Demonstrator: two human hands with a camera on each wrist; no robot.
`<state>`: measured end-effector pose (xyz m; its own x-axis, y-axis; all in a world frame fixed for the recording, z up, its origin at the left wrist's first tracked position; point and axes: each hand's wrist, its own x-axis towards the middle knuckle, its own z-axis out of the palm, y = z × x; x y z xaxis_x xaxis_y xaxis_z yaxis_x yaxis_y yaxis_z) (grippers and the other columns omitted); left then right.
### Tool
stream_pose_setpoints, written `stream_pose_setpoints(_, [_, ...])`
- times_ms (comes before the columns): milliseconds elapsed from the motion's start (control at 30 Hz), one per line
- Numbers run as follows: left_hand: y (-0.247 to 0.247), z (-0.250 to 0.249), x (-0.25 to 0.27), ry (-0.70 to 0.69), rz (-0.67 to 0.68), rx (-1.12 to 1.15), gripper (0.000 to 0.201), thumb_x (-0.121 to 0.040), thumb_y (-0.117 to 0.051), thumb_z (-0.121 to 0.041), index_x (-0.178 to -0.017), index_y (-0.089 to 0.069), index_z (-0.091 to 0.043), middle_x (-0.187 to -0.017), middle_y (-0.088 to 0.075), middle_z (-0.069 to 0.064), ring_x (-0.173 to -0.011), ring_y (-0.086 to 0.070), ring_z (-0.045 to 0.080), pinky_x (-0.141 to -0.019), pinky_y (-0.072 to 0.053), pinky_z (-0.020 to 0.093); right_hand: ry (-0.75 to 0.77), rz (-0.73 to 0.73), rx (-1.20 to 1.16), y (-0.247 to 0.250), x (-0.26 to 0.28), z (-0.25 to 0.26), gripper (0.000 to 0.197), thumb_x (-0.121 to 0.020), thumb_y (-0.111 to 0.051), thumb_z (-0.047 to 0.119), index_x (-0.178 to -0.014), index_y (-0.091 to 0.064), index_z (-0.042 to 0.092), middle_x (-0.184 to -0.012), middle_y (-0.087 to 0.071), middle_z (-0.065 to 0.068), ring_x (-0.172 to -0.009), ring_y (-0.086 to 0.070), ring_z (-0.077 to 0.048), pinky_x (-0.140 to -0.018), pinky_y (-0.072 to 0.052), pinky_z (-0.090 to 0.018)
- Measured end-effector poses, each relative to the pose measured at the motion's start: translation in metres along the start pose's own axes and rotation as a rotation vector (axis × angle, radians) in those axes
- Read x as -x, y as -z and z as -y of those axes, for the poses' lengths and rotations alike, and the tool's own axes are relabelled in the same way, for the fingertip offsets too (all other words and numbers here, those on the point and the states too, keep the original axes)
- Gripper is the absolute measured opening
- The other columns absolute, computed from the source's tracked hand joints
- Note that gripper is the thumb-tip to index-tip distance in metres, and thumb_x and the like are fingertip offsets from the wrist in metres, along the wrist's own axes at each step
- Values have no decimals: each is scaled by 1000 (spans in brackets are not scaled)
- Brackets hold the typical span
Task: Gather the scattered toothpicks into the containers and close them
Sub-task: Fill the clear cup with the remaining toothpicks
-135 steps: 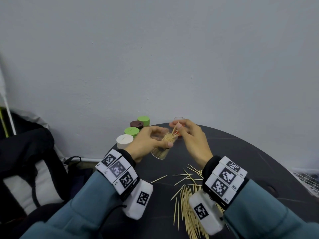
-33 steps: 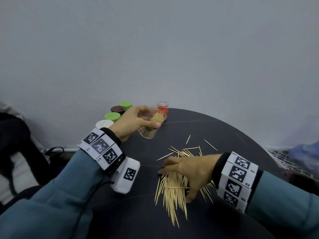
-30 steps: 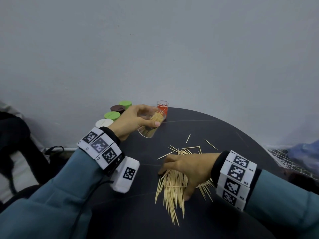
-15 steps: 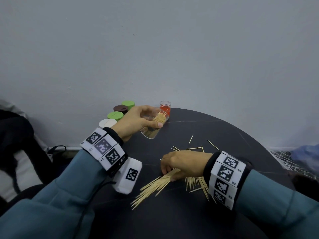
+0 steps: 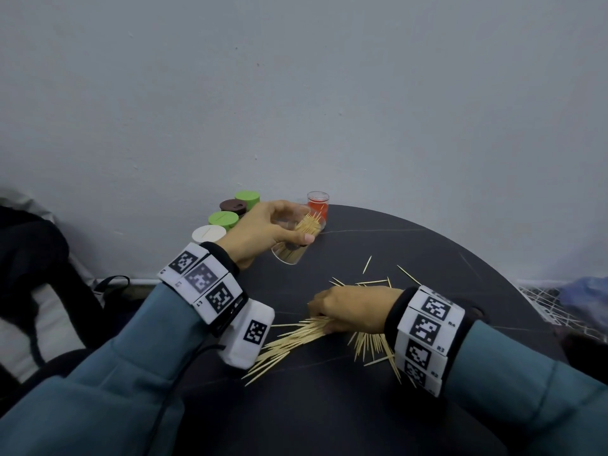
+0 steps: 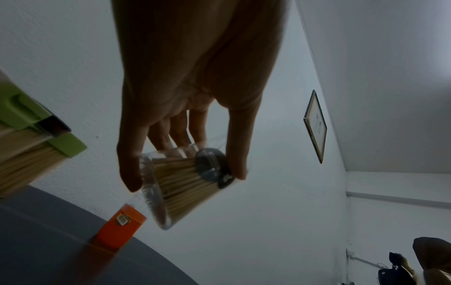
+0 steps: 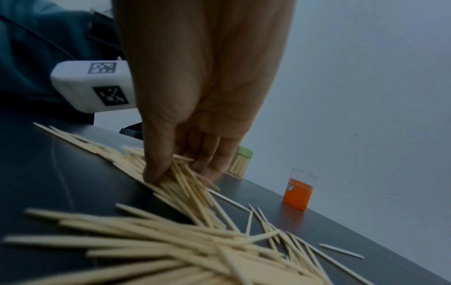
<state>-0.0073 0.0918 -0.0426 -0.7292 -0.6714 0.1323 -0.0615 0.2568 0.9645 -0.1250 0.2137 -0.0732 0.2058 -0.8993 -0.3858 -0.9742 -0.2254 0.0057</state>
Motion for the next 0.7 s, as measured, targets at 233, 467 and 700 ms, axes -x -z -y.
stream_pose_setpoints(233, [1,-1,0,15,-6,-31,50,-74,-75,-2,-120,-59,-11,-106,-65,1,-98,-62,13,-67,-47,15,-71,-102,-60,4,3,-7,28,-94,-53,21,-119,-55,7,-113,-59,-14,-101,-57,-30,-86,-47,-40])
stream_pose_setpoints(467, [2,4,-3,62,-68,-24,57,-77,-74,-7,-128,-47,-8,-114,-65,11,-88,-60,10,-49,-42,7,-161,-303,-326,6,2,-27,9,-92,-56,19,-89,-58,12,-92,-68,-4,-79,-59,-14,-72,-45,-23])
stream_pose_setpoints(700, [2,6,-4,65,-29,-39,49,-90,-62,-13,-134,-40,-12,-97,-58,-2,-90,-55,8,-78,-46,16,-220,-483,-751,9,8,-44,12,-93,-55,17,-82,-56,16,-74,-68,4,-55,-60,8,-53,-42,-7])
